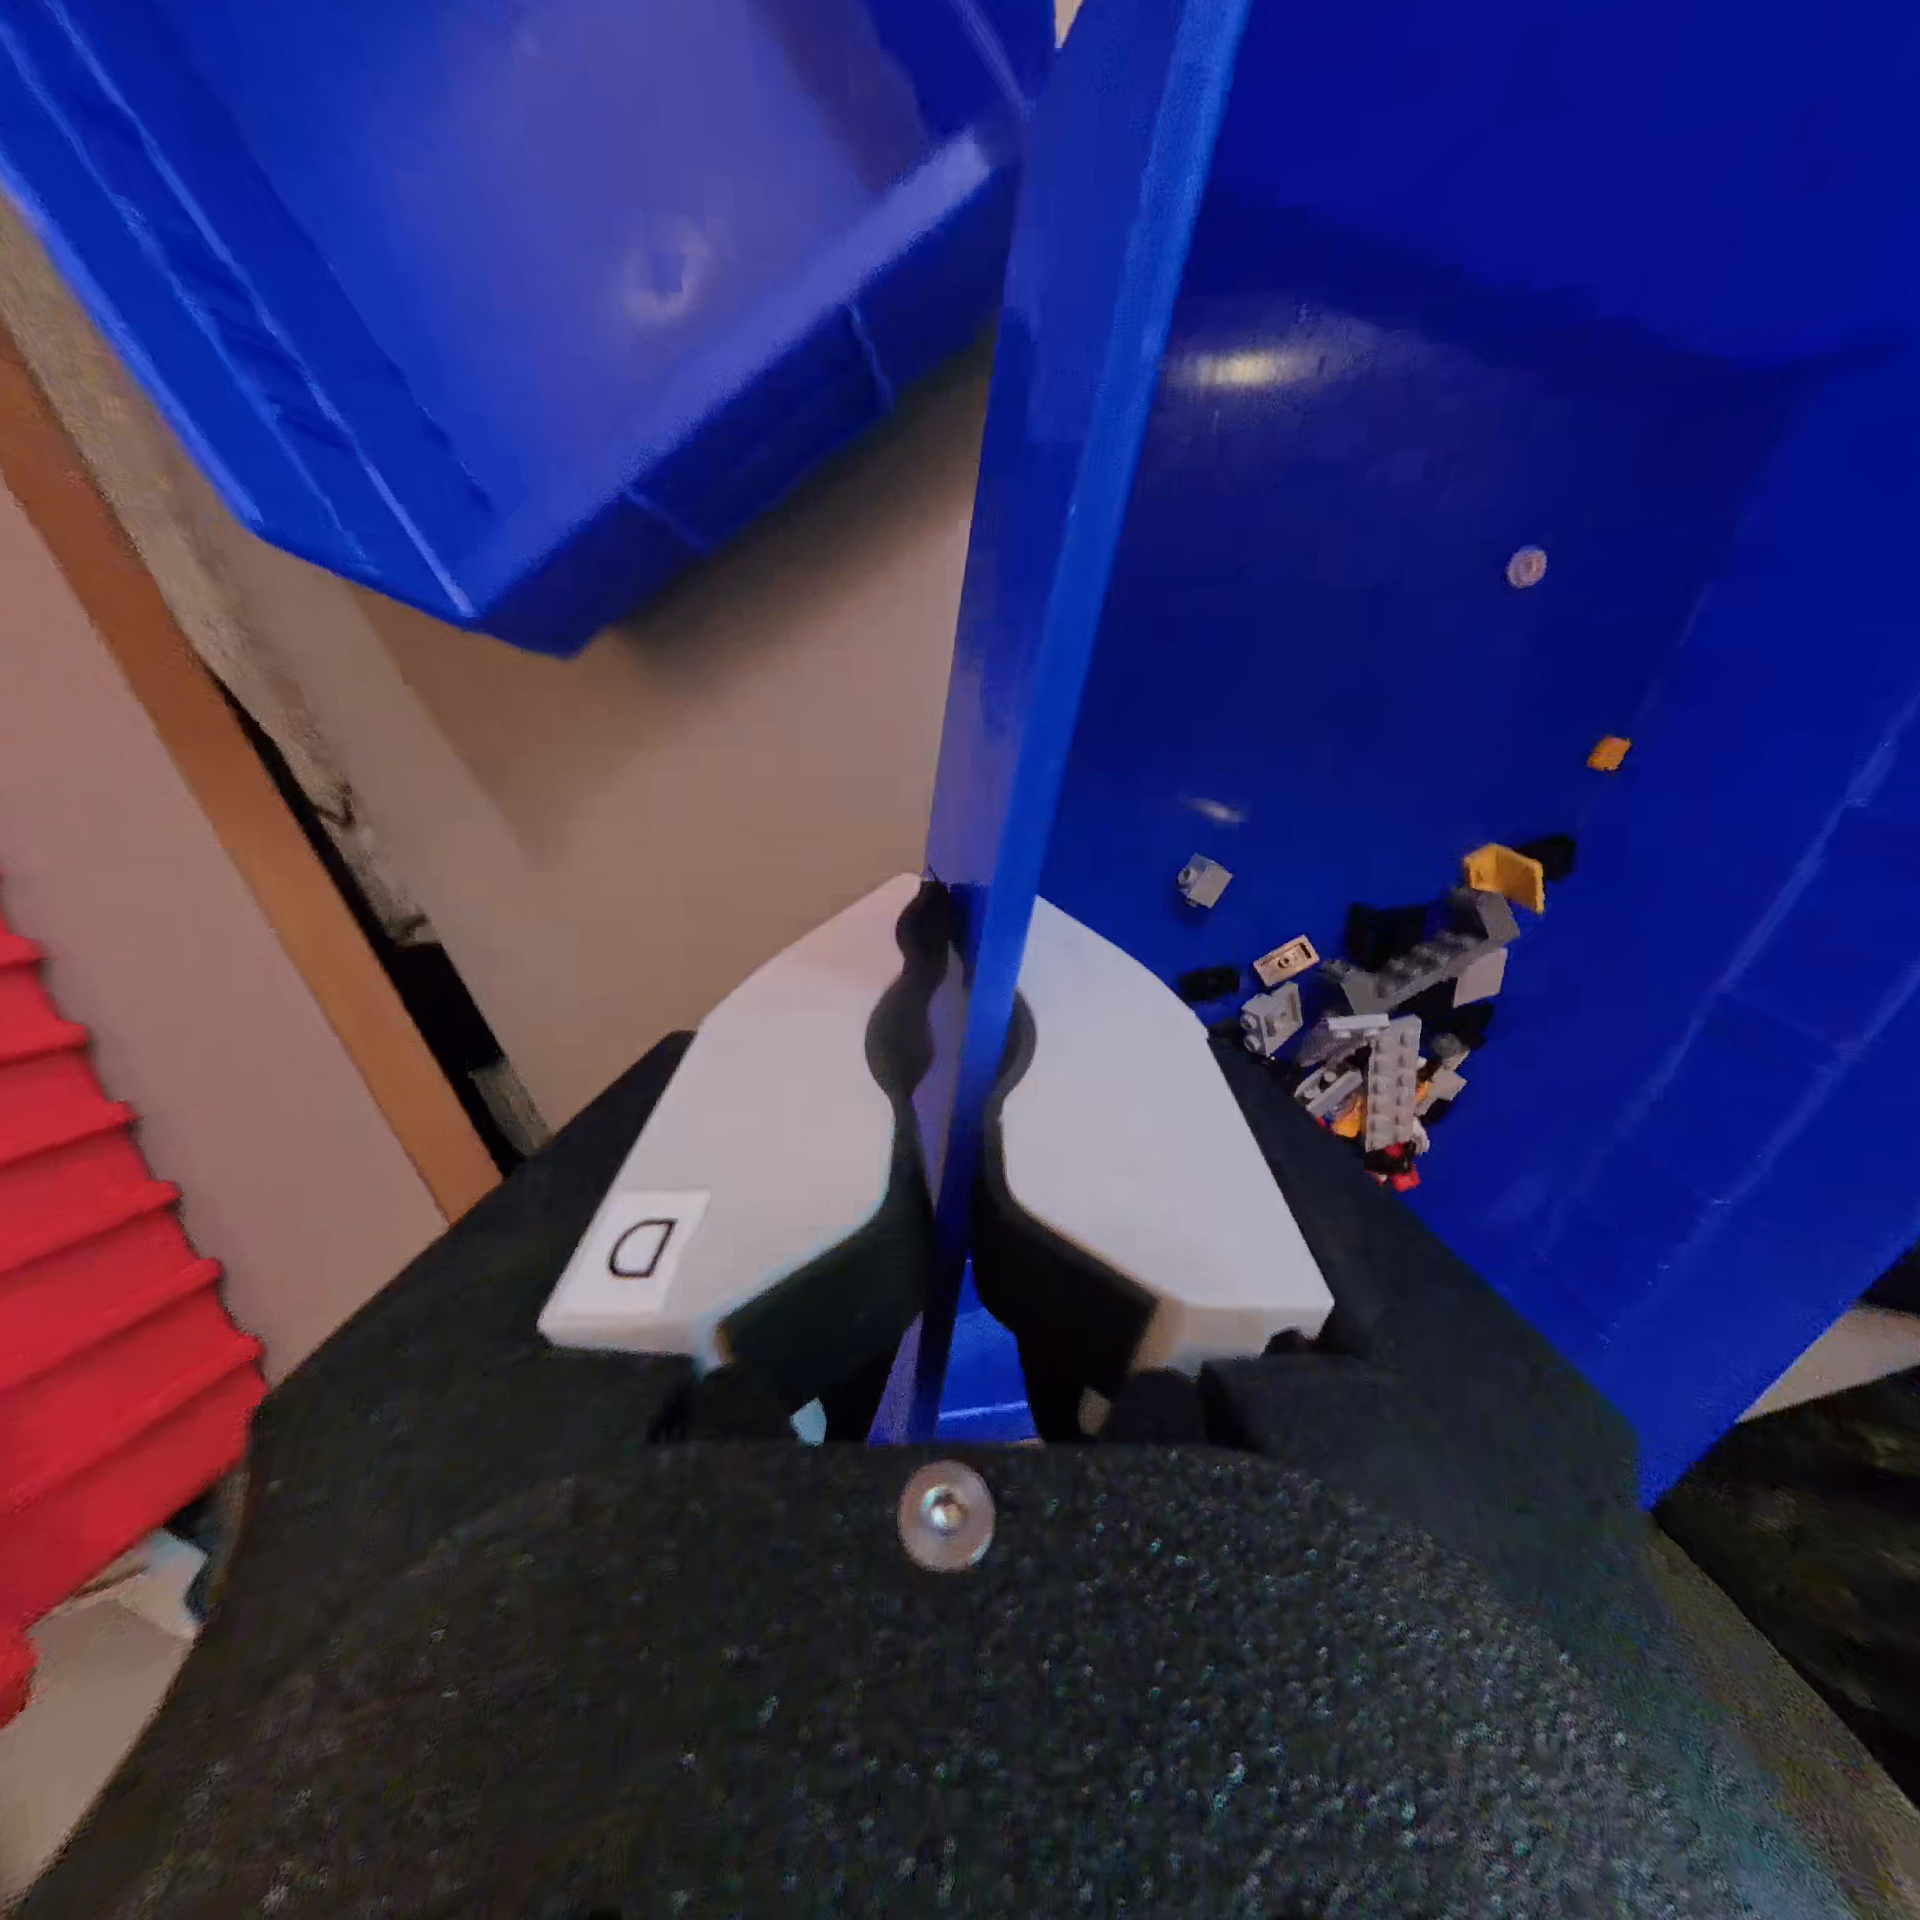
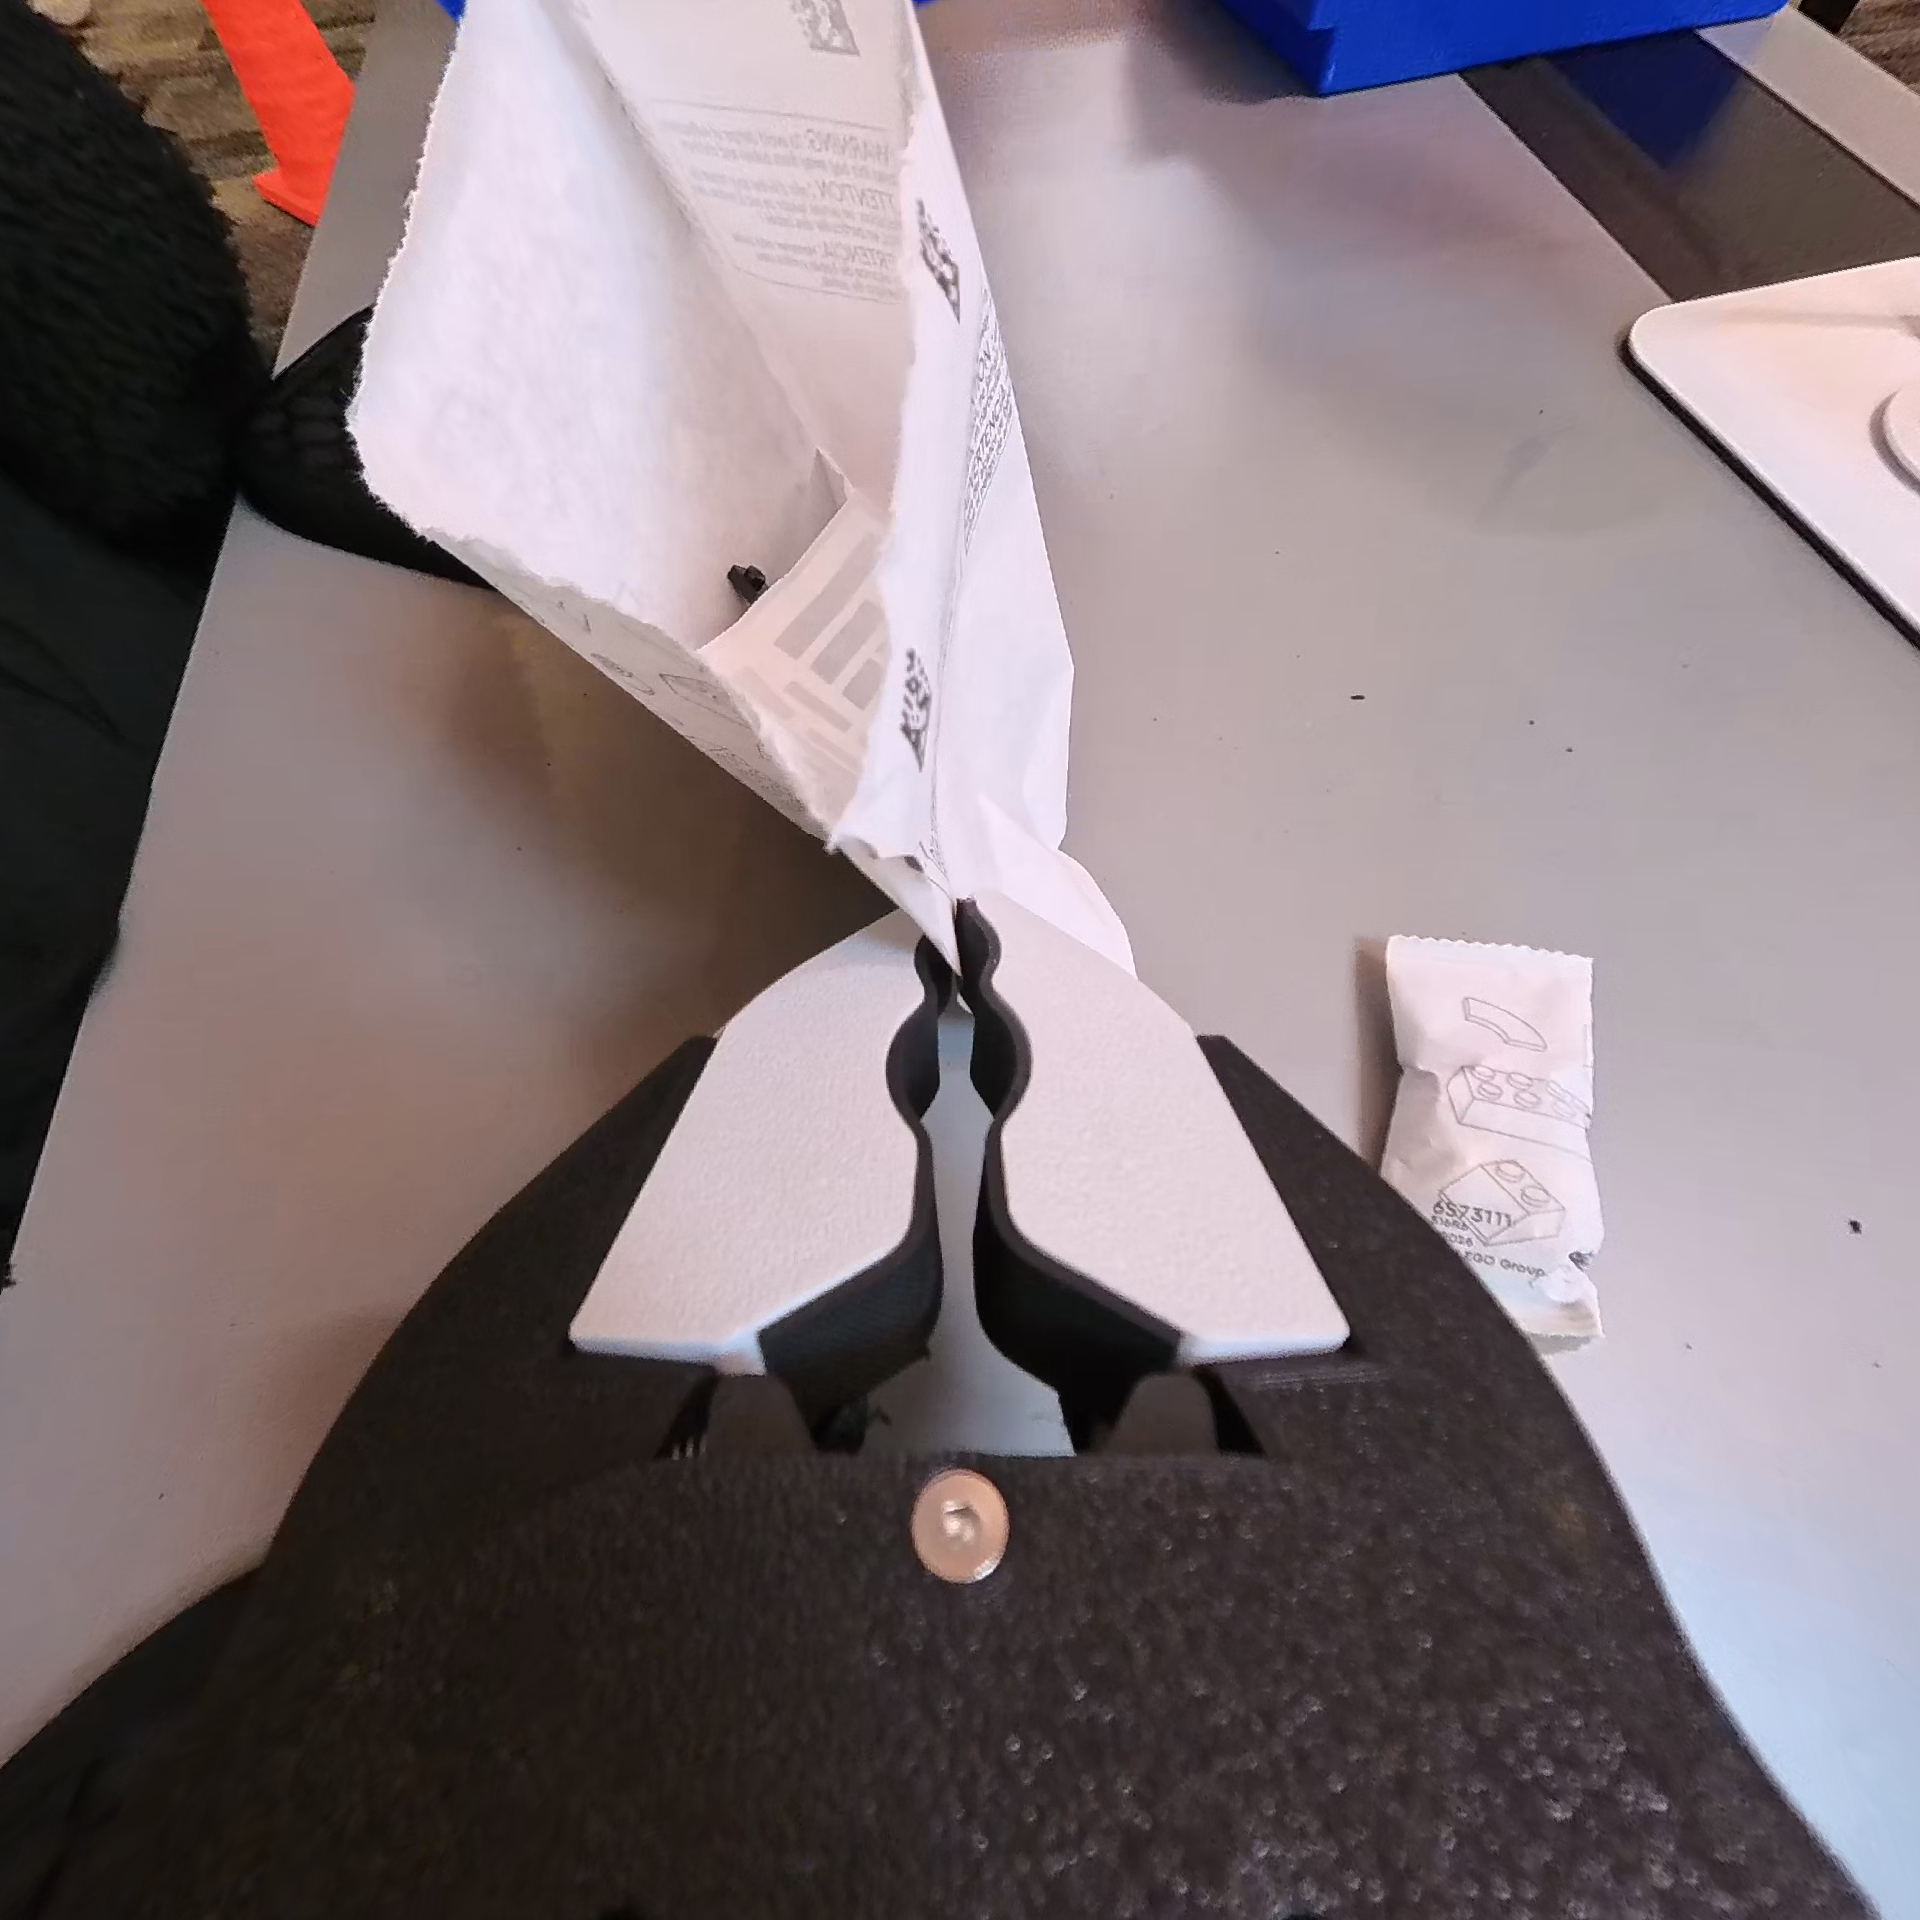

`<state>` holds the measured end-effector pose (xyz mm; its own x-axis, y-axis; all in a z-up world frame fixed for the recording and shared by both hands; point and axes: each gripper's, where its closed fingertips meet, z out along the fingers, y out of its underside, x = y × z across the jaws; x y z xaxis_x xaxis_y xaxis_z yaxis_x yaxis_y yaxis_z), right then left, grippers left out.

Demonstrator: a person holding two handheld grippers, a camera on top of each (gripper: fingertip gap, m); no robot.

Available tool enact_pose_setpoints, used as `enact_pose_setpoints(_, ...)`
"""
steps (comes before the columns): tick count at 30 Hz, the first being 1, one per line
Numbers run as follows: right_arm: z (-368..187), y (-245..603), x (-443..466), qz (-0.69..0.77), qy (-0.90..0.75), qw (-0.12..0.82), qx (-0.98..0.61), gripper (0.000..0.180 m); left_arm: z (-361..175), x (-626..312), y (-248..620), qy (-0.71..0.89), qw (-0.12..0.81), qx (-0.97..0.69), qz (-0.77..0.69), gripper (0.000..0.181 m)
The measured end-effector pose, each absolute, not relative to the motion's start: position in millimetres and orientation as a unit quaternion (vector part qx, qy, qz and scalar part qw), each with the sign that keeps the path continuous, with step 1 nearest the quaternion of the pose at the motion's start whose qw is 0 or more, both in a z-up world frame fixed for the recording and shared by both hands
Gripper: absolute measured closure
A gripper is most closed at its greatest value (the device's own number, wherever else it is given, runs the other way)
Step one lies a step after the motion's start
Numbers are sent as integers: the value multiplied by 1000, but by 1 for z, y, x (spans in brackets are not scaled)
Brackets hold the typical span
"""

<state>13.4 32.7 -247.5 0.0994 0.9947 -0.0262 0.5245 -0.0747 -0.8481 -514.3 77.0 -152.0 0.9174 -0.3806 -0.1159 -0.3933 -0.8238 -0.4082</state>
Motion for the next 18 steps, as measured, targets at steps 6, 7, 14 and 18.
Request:
enact_pose_setpoints(6, -247, 34, 11, 332, -575, 352, -660, 179, -103, -494, 87, 153, 336, -929, -38, 176)
enact_pose_setpoints(7, -246, 35, 10, 329, -571, 355, -663, 179, -98, -491, 90, 142, 351, -924, -52, 176)
enact_pose_setpoints(14, -241, 46, -17, 332, -522, 343, -707, 180, -83, -470, 120, 86, 423, -894, -119, 176)
enact_pose_setpoints(18, -239, 48, -33, 328, -517, 341, -713, 180, -65, -459, 137, 68, 458, -874, -149, 176)
